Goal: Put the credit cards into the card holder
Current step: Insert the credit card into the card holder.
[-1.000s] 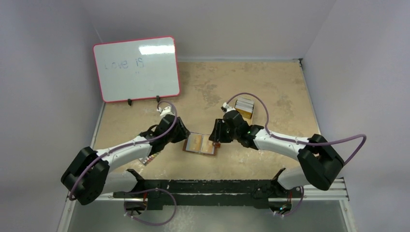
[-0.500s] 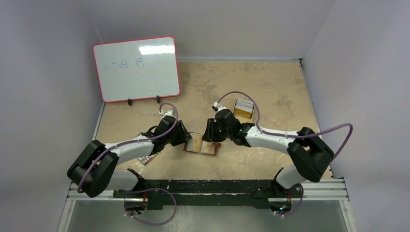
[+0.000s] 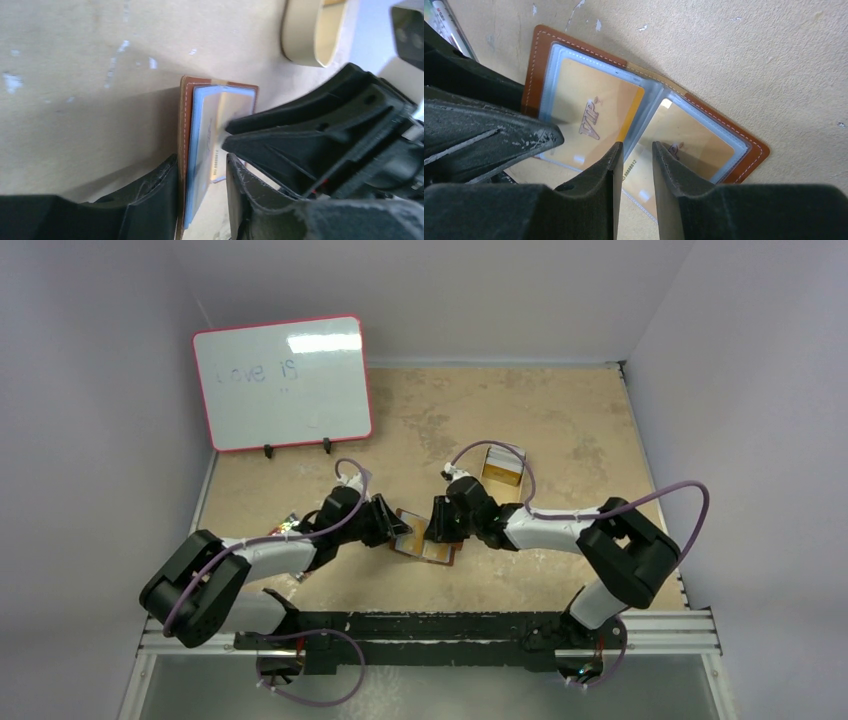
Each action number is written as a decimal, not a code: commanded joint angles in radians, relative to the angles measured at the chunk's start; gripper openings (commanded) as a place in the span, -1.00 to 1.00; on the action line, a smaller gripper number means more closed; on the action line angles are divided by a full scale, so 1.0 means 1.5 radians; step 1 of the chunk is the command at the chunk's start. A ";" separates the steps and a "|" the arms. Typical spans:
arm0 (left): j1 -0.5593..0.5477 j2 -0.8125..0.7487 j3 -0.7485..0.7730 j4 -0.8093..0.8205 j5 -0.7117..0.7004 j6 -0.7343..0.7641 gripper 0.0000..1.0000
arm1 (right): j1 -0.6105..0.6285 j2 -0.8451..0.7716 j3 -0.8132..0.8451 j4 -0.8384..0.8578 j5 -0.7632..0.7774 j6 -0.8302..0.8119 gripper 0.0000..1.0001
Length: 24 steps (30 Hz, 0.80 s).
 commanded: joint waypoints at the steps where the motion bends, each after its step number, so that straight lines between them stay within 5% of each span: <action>1: 0.002 0.010 -0.023 0.171 0.083 -0.056 -0.36 | 0.002 -0.001 -0.033 -0.020 0.002 -0.001 -0.38; 24: 0.002 -0.029 -0.019 0.091 0.009 -0.002 -0.54 | 0.000 0.004 -0.033 -0.026 0.015 -0.014 -0.32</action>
